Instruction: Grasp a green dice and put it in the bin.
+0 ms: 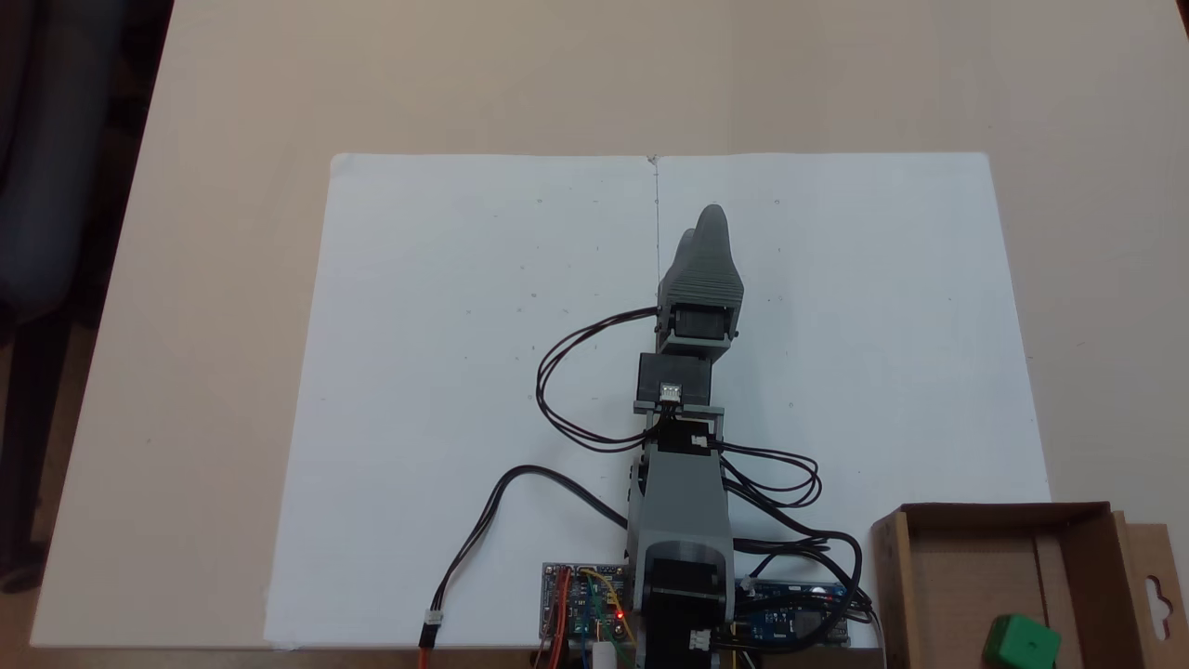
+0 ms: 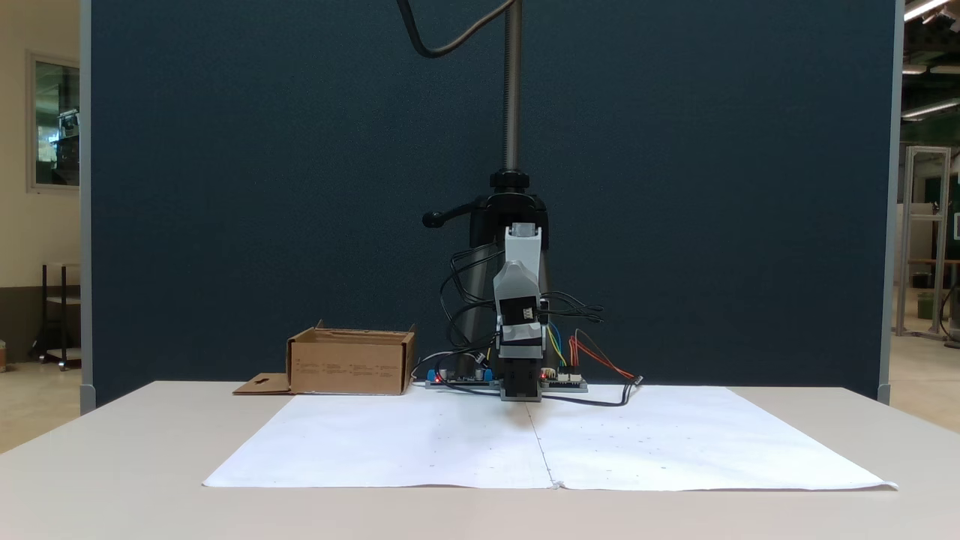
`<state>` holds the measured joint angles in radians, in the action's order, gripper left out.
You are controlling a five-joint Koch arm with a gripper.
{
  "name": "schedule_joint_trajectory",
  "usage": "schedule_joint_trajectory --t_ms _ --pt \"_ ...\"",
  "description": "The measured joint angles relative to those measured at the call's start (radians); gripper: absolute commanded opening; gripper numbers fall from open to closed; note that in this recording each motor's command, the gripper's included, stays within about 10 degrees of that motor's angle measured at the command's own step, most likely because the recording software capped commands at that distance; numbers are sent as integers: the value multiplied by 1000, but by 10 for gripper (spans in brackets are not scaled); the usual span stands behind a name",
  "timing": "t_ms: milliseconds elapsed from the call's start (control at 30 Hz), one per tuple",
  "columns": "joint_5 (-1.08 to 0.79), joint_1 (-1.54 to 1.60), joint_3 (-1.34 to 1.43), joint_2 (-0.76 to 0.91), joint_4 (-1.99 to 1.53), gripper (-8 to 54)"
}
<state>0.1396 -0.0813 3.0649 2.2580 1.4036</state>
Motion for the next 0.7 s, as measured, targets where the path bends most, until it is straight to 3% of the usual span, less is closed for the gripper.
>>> schedule_joint_trajectory --t_ms 700 --pt "-112 92 0 0 -14 434"
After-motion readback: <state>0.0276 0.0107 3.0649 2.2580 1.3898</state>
